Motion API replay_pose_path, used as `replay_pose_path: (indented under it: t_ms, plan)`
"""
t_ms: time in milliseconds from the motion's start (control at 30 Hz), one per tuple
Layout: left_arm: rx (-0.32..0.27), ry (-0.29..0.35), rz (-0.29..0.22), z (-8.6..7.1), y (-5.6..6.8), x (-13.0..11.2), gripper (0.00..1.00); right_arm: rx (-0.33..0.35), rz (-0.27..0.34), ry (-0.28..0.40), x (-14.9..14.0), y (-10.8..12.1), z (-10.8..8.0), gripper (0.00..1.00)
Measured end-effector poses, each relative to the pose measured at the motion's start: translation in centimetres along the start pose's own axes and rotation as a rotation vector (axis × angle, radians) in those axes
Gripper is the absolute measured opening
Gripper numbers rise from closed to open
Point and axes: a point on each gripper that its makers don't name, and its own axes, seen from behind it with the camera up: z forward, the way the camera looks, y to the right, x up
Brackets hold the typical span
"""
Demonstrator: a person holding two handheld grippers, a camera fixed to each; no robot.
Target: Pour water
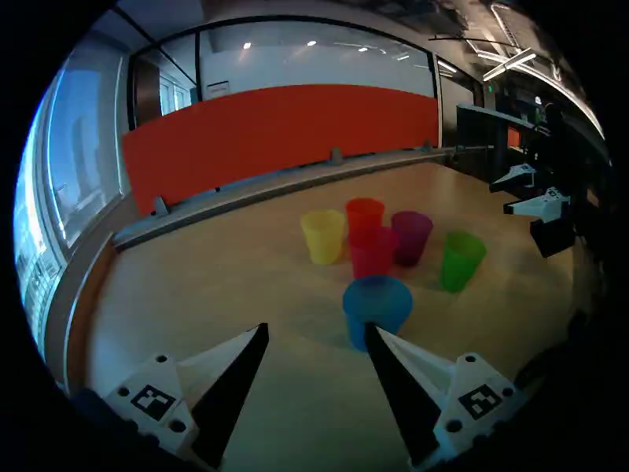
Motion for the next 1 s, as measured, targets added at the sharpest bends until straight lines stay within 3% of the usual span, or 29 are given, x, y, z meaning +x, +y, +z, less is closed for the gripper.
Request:
replay_pose_path:
  t_ms: [300, 633, 1000]
  plan:
    - [0.127, 0.16, -0.03, -1.7, -2.3, 3.4, 0.9, -0.131, 0.038, 0.144, 4.2, 2.1, -2.0, 0.99]
    - [0.222, 0.336, -0.09, -3.9, -3.2, 6.7, 0.9, -0.271, 0.057, 0.254, 6.4, 4.1, -3.7, 0.99]
    - [0.316, 0.437, -0.124, -5.7, -4.0, 7.6, 0.9, -0.466, 0.089, 0.362, 7.7, 7.1, -6.1, 0.99]
